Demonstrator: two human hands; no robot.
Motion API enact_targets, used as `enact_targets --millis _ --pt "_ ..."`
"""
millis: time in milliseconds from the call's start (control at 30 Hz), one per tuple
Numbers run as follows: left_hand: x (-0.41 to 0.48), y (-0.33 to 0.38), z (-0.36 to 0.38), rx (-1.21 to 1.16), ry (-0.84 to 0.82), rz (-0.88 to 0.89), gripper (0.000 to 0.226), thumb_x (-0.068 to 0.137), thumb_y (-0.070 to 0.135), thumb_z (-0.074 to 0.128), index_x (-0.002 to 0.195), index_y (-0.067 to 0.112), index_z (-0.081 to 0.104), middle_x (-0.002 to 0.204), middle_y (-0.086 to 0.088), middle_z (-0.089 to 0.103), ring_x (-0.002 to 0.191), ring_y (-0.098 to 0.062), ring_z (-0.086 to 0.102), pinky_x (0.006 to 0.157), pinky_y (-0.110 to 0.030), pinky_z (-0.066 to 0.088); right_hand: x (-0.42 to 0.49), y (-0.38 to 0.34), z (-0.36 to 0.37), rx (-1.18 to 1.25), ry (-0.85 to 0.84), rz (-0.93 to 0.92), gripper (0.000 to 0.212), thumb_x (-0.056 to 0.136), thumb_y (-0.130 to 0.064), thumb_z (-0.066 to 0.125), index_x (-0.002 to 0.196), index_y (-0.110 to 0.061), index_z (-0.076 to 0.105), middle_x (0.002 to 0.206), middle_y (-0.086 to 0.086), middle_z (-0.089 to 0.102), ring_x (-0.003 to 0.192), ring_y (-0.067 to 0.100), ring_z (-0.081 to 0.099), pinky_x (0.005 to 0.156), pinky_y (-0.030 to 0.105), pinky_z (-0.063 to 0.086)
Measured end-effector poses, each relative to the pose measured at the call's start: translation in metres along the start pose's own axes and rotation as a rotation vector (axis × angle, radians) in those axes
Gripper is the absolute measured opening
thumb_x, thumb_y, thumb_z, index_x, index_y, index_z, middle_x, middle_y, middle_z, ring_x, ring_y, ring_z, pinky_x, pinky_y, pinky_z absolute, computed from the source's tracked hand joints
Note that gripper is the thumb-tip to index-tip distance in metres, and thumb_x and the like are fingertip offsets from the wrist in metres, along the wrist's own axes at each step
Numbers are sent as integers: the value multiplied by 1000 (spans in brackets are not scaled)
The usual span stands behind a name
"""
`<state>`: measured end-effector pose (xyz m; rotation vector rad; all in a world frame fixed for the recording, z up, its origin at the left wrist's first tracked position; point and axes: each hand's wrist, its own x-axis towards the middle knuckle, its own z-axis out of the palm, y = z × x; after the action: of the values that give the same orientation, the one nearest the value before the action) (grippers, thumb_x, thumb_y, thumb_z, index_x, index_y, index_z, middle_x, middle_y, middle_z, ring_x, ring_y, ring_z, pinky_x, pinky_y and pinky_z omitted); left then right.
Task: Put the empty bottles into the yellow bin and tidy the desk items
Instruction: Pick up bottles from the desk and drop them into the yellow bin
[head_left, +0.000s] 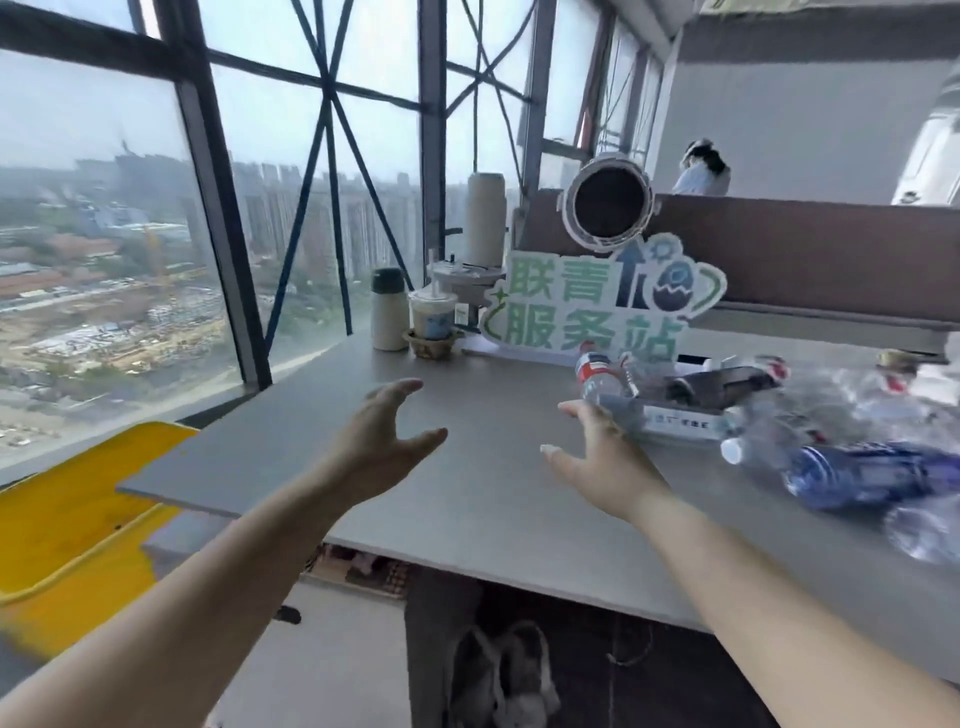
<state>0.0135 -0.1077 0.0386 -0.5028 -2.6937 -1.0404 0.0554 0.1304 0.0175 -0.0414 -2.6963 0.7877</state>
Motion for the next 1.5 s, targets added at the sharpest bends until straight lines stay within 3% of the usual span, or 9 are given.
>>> enact_targets --millis 400,600,733,967,1133,1300,1500 --pt "-4 90 61 8 -91 149 66 85 41 65 143 26 36 149 3 34 133 -15 36 100 -23 29 -67 97 -98 -141 125 175 55 86 -33 65 133 -14 44 137 7 47 126 24 42 101 31 34" --pt "26 96 104 -1 -162 170 70 83 39 68 143 25 36 148 3 34 133 -14 36 98 -21 29 -60 140 -98 -352 119 195 52 88 -32 62 133 -15 45 139 5 44 130 25 36 104 28 27" --pt "63 93 137 7 -208 152 75 79 41 72 143 25 35 148 1 33 132 -16 37 97 -24 33 -32 169 -100 -477 175 148 54 80 -33 70 127 -12 54 138 7 48 130 30 38 107 37 29" --pt "127 102 184 116 -246 275 84 73 41 77 144 24 34 151 1 32 135 -24 35 109 -37 33 -14 210 -120 -598 134 219 73 79 -52 66 139 -21 39 147 0 38 136 23 30 110 34 21" --pt "144 105 211 200 -286 306 87 71 42 79 144 25 34 153 3 31 134 -28 35 108 -41 34 -27 228 -128 -603 64 274 85 72 -60 67 142 -26 31 147 -5 37 137 20 29 113 36 19" --pt "140 103 218 332 -220 309 79 73 43 76 141 27 38 145 0 40 129 -28 39 103 -39 34 -27 227 -132 -566 -32 256 91 73 -39 70 147 -26 19 153 -3 25 142 21 18 116 38 17" --pt "127 96 213 246 -244 235 75 67 32 83 134 24 47 130 -7 39 121 -31 40 101 -40 39 -29 221 -131 -617 -63 184 86 75 -28 68 146 -24 19 153 -4 23 142 20 18 115 36 19"
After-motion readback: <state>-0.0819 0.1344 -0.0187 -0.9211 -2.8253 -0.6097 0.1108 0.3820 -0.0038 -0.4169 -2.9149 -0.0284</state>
